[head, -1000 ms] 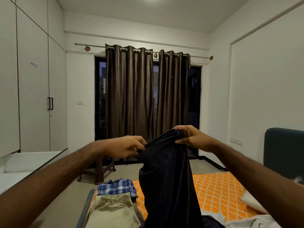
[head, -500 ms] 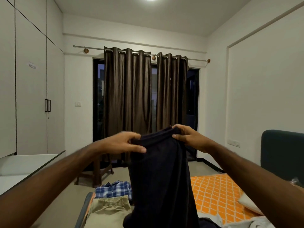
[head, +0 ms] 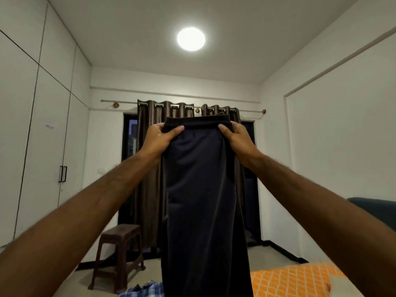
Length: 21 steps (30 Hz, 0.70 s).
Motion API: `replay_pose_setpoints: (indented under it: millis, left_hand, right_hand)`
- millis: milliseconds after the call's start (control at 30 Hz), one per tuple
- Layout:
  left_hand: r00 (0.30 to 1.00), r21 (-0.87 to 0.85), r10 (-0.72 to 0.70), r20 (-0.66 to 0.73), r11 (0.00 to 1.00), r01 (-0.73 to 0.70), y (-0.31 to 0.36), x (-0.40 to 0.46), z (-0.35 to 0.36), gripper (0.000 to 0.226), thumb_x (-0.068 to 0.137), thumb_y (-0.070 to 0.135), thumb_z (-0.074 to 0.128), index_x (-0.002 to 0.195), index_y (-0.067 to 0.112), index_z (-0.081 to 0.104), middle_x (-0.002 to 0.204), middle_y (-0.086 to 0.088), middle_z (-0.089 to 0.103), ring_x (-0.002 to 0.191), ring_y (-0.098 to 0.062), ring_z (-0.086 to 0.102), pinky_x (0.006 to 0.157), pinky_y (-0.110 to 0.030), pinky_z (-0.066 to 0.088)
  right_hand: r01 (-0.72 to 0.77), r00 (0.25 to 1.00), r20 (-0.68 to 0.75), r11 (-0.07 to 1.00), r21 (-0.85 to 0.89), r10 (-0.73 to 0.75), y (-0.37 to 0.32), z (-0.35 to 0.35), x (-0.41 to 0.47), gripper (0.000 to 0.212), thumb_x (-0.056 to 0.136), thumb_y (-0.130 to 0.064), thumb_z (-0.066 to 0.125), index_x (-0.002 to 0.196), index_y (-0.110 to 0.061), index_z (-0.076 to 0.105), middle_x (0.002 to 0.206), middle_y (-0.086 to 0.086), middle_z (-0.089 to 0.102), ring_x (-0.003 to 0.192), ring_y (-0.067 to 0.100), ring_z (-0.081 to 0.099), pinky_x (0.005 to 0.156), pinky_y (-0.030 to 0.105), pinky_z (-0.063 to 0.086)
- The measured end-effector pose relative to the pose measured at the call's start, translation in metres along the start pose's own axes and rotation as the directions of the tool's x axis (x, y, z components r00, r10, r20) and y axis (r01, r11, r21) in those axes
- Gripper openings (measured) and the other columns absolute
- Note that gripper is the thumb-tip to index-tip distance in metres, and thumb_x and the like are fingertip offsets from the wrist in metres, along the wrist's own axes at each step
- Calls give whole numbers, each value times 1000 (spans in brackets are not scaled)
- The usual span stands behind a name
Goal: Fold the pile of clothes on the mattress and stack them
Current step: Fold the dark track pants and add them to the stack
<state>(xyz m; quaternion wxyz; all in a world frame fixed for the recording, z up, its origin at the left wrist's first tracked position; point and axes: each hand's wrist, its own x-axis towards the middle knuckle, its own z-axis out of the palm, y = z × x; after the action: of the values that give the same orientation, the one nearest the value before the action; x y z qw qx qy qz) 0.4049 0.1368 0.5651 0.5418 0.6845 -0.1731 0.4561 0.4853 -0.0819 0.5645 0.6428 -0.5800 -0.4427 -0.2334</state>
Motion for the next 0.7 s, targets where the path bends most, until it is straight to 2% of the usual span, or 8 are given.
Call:
replay_pose_setpoints:
  millis: [67,200,267,367,467,533,600,700]
  left_hand:
    - [995,76,57,-88,996,-51,22,15,6,29,88,23,77,111,7,71,108,-7,74,101,-20,70,97,-39,55]
    - [953,299,233,-191,939,-169,63,31,12,35,95,37,66,115,9,58,111,-8,68,103,-25,64,90,-36,51]
    - [912,390,358,-200,883,-261,86,32,12,36,97,43,61,111,10,56,103,-8,68,94,-25,64,83,-38,52]
    - [875,443,470,-120,814,-376,121,37,3,40,96,49,59,110,12,55,99,0,66,88,-17,62,74,-27,51]
    - [935,367,355,-2,870,-330,154,48,-11,48,93,54,63,116,12,62,107,4,68,95,-13,64,76,-16,48]
    - [978,230,194,69,951,-205,175,54,-20,57,85,58,70,114,9,68,110,-2,72,100,-19,69,84,-27,55]
    - [988,100,65,143,992,-80,200,55,-27,72,67,62,82,110,6,71,107,-7,75,98,-21,72,87,-33,58]
    - [966,-24,-7,260,1000,14,217,56,-29,87,45,57,89,112,5,71,108,-9,76,93,-21,74,78,-33,60]
  right_hand:
    - [56,996,-71,998,-42,-59,-24,1,15,27,103,-18,56,126,-5,64,117,9,71,107,19,69,92,29,57]
    - [123,979,-139,977,-174,-148,-63,6,33,25,103,-24,55,124,-12,61,118,2,68,111,17,64,96,30,53]
    - [167,959,-181,953,-253,-216,-87,8,36,24,104,-27,53,122,-13,61,114,-1,66,106,15,63,88,23,49]
    - [177,947,-199,926,-335,-253,-121,2,36,35,106,-36,48,124,-9,62,112,-1,66,100,14,62,79,17,49]
    - [139,977,-122,957,-254,-175,-150,-9,32,41,104,-44,50,113,-9,68,104,3,73,94,17,70,79,27,57]
    - [102,990,-82,984,-148,-115,-171,-14,26,38,102,-45,54,101,-11,71,91,0,76,80,13,73,69,25,58]
    - [81,994,-73,995,-54,-85,-191,-17,23,37,99,-46,58,96,-12,72,84,-1,77,73,13,73,68,27,60]
    - [71,992,-104,996,53,-65,-207,-13,24,37,97,-44,62,99,-9,72,90,3,77,77,17,73,70,28,60]
